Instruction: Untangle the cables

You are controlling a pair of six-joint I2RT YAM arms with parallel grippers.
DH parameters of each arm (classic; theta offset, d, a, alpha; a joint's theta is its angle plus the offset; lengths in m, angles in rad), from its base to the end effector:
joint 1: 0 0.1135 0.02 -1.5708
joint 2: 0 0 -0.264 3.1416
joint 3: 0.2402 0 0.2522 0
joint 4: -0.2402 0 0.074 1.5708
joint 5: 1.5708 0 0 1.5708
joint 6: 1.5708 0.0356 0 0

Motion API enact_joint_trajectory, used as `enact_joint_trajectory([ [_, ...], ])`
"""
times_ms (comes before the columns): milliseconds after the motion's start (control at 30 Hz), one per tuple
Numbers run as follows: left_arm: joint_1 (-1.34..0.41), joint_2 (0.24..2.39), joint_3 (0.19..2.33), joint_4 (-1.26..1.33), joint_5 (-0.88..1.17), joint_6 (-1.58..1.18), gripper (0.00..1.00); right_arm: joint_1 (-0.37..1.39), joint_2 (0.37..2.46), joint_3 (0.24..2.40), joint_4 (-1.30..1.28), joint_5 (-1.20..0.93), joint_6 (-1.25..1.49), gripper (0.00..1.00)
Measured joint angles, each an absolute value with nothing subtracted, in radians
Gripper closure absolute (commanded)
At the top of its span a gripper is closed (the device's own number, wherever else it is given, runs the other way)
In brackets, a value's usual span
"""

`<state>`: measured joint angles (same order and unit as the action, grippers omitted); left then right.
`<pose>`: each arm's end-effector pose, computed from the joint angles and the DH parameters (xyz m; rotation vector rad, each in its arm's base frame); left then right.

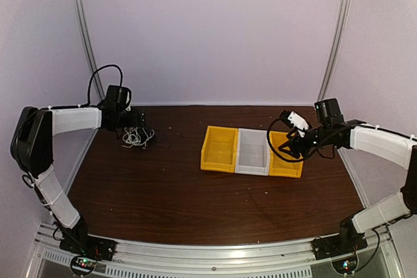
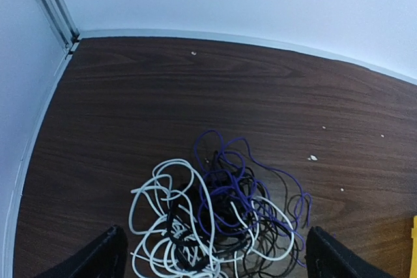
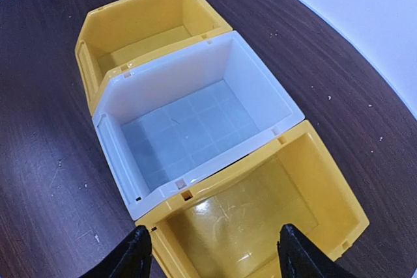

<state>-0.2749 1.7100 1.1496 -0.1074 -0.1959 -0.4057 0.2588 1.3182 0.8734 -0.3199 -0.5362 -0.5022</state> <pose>0.3691 -0.0969 0.2281 -0.2512 2.2138 -0.1541 0.2626 0.0883 0.2455 -1.0749 1.9812 0.4946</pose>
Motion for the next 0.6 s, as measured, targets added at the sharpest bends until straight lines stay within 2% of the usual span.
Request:
enact_joint_trajectory([
  [400,-0.272,2.104,1.471,-0.131,-0.274,-0.474,0.04,0.255,1.316,0.858,-0.258,-0.609,-0.511,0.32],
  [600,-0.273,2.154,1.468,-0.168,-0.247,-0.481,0.15,0.255,1.324,0.860,-0.259,-0.629,-0.524,0.32],
])
